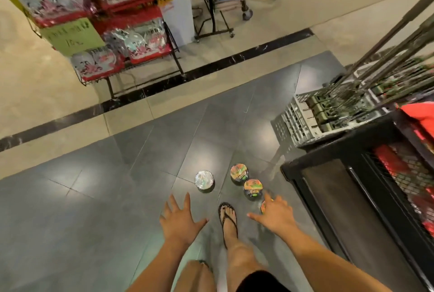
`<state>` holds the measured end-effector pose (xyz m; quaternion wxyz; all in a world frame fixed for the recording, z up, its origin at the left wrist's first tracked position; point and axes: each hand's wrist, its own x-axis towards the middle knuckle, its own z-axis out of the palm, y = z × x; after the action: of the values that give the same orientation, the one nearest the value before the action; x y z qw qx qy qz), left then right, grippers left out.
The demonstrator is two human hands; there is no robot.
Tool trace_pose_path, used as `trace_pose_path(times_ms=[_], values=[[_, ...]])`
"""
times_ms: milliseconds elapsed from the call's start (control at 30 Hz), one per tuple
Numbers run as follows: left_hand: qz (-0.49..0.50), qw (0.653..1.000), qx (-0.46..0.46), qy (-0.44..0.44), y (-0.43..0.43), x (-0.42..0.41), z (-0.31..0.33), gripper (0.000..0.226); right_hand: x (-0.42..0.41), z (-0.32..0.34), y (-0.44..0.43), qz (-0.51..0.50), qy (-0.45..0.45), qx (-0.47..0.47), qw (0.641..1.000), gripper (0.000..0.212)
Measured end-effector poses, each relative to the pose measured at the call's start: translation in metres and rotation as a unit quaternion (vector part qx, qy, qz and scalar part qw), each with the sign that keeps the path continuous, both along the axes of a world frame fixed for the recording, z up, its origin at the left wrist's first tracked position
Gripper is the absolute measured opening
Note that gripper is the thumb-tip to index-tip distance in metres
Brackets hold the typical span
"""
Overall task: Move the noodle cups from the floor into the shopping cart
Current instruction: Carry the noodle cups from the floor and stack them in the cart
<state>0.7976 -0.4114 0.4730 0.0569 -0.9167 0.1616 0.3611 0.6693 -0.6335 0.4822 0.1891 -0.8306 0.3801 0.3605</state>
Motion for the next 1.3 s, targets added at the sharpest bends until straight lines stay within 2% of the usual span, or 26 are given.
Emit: trace_pose_path(times_ms=[100, 233, 333, 533, 700, 900, 1200, 1300], values=[[0.008, 1.000, 0.003, -0.007, -0.015, 0.017, -0.049, 0.099, 0.023, -0.054, -0.017, 0.012, 0.010, 0.005, 1.000, 0.103], [0.008, 1.000, 0.005, 0.003, -0.026, 0.034, -0.152, 0.100, 0.051, -0.158, -0.038, -0.009, 0.050, 0.032, 0.998, 0.105], [-0.006, 1.000, 0.012, -0.002, -0.033, 0.047, -0.254, 0.101, 0.066, -0.258, -0.049, -0.045, 0.020, 0.025, 0.998, 0.105], [-0.013, 0.999, -0.013, -0.048, -0.053, 0.064, -0.448, 0.109, 0.093, -0.445, -0.062, -0.033, -0.008, -0.027, 0.999, 0.110], [0.017, 0.992, -0.084, -0.096, -0.064, 0.067, -0.554, 0.117, 0.097, -0.548, -0.073, -0.027, -0.076, -0.089, 0.993, 0.113], [0.078, 0.969, -0.170, -0.159, -0.069, 0.069, -0.586, 0.103, 0.088, -0.586, -0.070, -0.036, -0.172, -0.139, 0.975, 0.103], [0.107, 0.956, -0.219, -0.166, -0.069, 0.090, -0.573, 0.099, 0.105, -0.579, -0.076, -0.046, -0.235, -0.109, 0.965, 0.100], [0.121, 0.952, -0.222, -0.171, -0.072, 0.101, -0.550, 0.097, 0.117, -0.553, -0.077, -0.061, -0.249, -0.092, 0.962, 0.100]])
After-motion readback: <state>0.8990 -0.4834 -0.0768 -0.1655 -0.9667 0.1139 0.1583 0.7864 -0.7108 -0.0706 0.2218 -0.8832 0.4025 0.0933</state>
